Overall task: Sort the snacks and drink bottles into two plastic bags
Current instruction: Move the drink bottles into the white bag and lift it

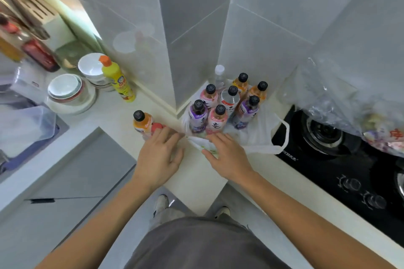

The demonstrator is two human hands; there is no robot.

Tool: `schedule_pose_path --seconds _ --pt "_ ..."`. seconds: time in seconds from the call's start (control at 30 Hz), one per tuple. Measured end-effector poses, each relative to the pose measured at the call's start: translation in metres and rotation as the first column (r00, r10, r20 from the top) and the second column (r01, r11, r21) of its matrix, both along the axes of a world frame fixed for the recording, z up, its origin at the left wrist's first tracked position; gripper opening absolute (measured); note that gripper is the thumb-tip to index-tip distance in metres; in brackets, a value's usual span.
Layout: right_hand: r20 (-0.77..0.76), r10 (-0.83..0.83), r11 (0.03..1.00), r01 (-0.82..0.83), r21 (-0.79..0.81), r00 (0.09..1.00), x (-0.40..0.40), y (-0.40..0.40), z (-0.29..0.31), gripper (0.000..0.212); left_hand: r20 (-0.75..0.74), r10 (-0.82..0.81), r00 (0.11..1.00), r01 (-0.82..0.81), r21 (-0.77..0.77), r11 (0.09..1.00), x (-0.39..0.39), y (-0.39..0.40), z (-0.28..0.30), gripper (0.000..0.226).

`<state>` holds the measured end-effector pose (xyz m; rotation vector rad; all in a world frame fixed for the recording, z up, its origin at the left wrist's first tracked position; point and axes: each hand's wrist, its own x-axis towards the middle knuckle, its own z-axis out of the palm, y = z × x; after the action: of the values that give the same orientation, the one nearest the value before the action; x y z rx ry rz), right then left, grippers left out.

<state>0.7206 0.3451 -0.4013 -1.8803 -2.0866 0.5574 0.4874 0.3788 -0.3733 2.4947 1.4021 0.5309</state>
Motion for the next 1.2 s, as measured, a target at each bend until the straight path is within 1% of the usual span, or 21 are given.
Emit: schedule_pose_path --seconds 0.1,0.2,0.23,0.27,0.33,0.4,0.43,0.5,0.57,0.63,0.7,0.8,0.9,0.97,1.07,1.2 --pt "-0.11 -0.021 1.0 0.018 -0.026 0.994 -0.047 0.006 0.009 0.049 0.035 0.034 0.999 -0.037 0.075 0.997 -0.042 0.011 0.012 0.029" --pt "-0.188 -0.025 0.999 0.016 -0.048 0.982 -0.092 0.019 0.012 0.063 0.033 0.092 0.995 -0.095 0.102 0.99 -0.08 0.031 0.016 0.041" --pt "-0.216 -0.034 0.999 0.025 -0.045 0.976 -0.106 0.025 0.011 0.065 0.04 0.106 0.994 -0.109 0.082 0.991 -0.09 0.039 0.015 0.047" --pt "-0.24 -0.056 0.998 0.046 -0.047 0.969 -0.117 0.03 0.01 0.067 0.054 0.123 0.991 -0.125 0.031 0.992 -0.097 0.048 0.013 0.056" --pt "-0.266 -0.125 0.991 0.109 -0.075 0.956 -0.139 0.041 0.005 0.074 0.094 0.172 0.981 -0.154 -0.171 0.973 -0.108 0.068 0.004 0.076" --pt "-0.258 -0.191 0.981 0.172 -0.093 0.947 -0.152 0.05 -0.003 0.077 0.136 0.201 0.97 -0.131 -0.404 0.905 -0.113 0.087 -0.008 0.091" --pt "-0.248 -0.215 0.976 0.195 -0.1 0.945 -0.155 0.052 -0.007 0.077 0.164 0.189 0.968 -0.091 -0.472 0.877 -0.114 0.094 -0.015 0.093" --pt "-0.24 -0.267 0.962 0.244 -0.12 0.933 -0.161 0.055 -0.014 0.077 0.229 0.137 0.964 0.003 -0.522 0.853 -0.113 0.104 -0.027 0.084" --pt "-0.257 -0.31 0.95 0.289 -0.117 0.915 -0.166 0.056 -0.018 0.073 0.27 0.098 0.958 0.057 -0.512 0.857 -0.108 0.107 -0.036 0.068" --pt "-0.27 -0.335 0.942 0.321 -0.093 0.903 -0.169 0.056 -0.02 0.066 0.281 0.081 0.956 0.061 -0.463 0.884 -0.104 0.109 -0.041 0.059" --pt "-0.276 -0.358 0.933 0.351 -0.077 0.892 -0.169 0.054 -0.02 0.061 0.274 0.069 0.959 0.055 -0.42 0.906 -0.102 0.11 -0.044 0.055" --pt "-0.31 -0.412 0.909 0.412 -0.071 0.857 -0.162 0.04 -0.016 0.056 0.256 0.063 0.965 0.043 -0.387 0.921 -0.103 0.106 -0.042 0.057" --pt "-0.352 -0.471 0.873 0.484 -0.056 0.809 -0.143 0.017 0.0 0.058 0.248 0.039 0.968 0.045 -0.323 0.945 -0.096 0.097 -0.023 0.058" --pt "-0.372 -0.515 0.842 0.537 -0.049 0.772 -0.123 0.003 0.015 0.059 0.255 -0.001 0.967 0.076 -0.284 0.956 -0.082 0.092 -0.004 0.058" --pt "-0.377 -0.575 0.795 0.604 -0.047 0.726 -0.087 -0.013 0.044 0.062 0.295 -0.059 0.954 0.149 -0.293 0.944 -0.048 0.083 0.028 0.054" --pt "-0.388 -0.606 0.77 0.635 -0.067 0.694 -0.032 -0.025 0.077 0.062 0.376 -0.092 0.922 0.221 -0.317 0.922 0.01 0.067 0.055 0.05"
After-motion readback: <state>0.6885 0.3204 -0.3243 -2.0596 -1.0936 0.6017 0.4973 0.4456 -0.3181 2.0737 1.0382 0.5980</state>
